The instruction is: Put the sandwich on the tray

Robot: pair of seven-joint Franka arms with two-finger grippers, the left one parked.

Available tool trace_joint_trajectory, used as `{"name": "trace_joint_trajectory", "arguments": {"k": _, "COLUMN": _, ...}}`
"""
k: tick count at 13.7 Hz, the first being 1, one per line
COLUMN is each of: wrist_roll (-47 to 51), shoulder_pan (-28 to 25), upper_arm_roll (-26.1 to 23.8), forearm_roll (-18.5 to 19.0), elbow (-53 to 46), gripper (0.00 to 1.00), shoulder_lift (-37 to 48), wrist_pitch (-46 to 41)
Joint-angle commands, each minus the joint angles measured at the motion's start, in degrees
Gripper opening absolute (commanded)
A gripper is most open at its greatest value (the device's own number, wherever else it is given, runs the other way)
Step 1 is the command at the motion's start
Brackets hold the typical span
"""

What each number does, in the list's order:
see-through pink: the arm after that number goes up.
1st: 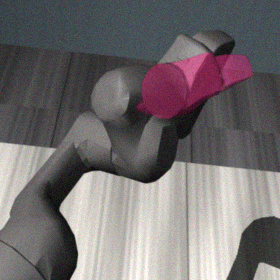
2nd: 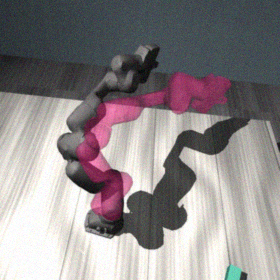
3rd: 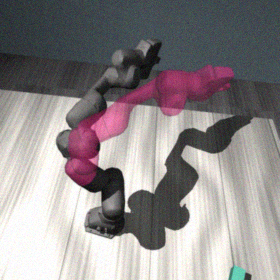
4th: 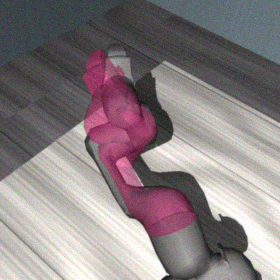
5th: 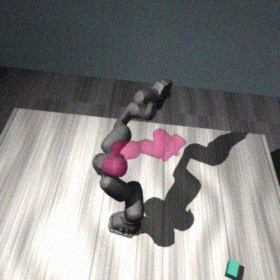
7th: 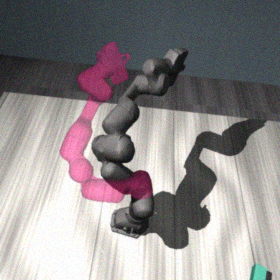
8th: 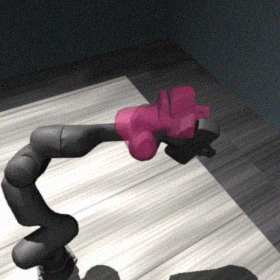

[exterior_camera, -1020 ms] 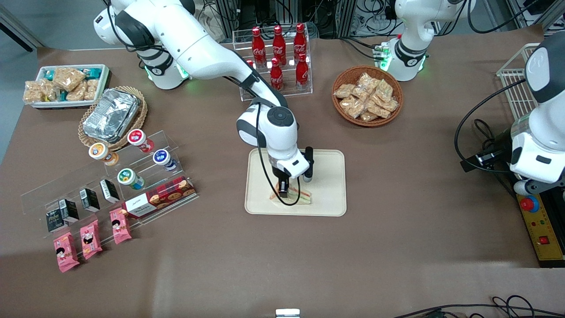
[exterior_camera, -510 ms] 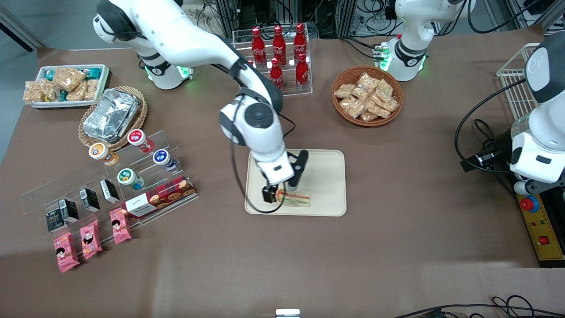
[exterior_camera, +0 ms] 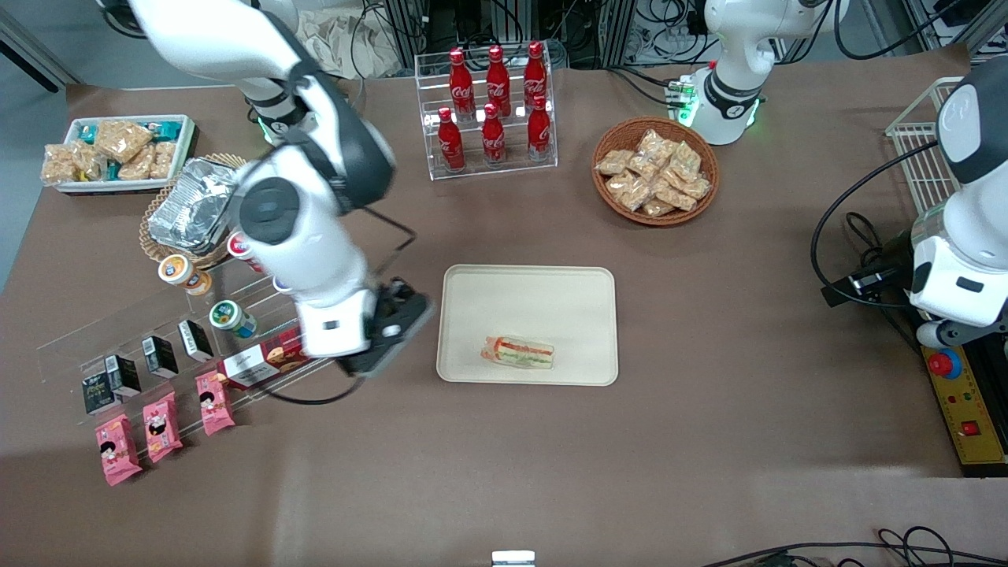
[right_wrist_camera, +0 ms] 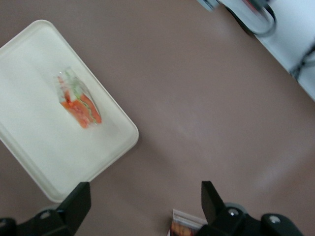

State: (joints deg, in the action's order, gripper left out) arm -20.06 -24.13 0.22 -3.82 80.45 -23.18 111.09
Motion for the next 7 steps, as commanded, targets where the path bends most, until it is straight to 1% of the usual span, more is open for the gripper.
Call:
{"name": "trace_joint_trajectory", "arguments": {"k": 1, "wrist_roll": 5.5, "shoulder_pan": 5.5, "upper_arm_roll": -0.4, "forearm_roll": -2.8, "elbow": 1.3, "gripper": 1.00, "shoulder_lift": 5.1, "wrist_pitch": -7.3}}
{"name": "trace_joint_trajectory", "arguments": {"k": 5, "wrist_roll": 8.5, "shoulder_pan": 11.5, "upper_arm_roll": -0.2, "forearm_roll": -2.5, "elbow": 1.4, "gripper": 1.00, "shoulder_lift": 9.6, "wrist_pitch": -14.0}}
{"name": "trace_joint_trajectory", "arguments": {"k": 6, "wrist_roll": 9.3, "shoulder_pan": 12.5, "upper_arm_roll": 1.0, "forearm_roll": -2.5, "elbow": 1.5, "gripper": 1.00, "shoulder_lift": 11.3, "wrist_pitch": -15.9}}
{"name": "trace_joint_trajectory", "arguments": {"k": 7, "wrist_roll": 12.6, "shoulder_pan": 12.5, "upper_arm_roll": 2.9, "forearm_roll": -2.4, "elbow": 1.5, "gripper": 1.00, "shoulder_lift": 13.3, "wrist_pitch": -18.6}}
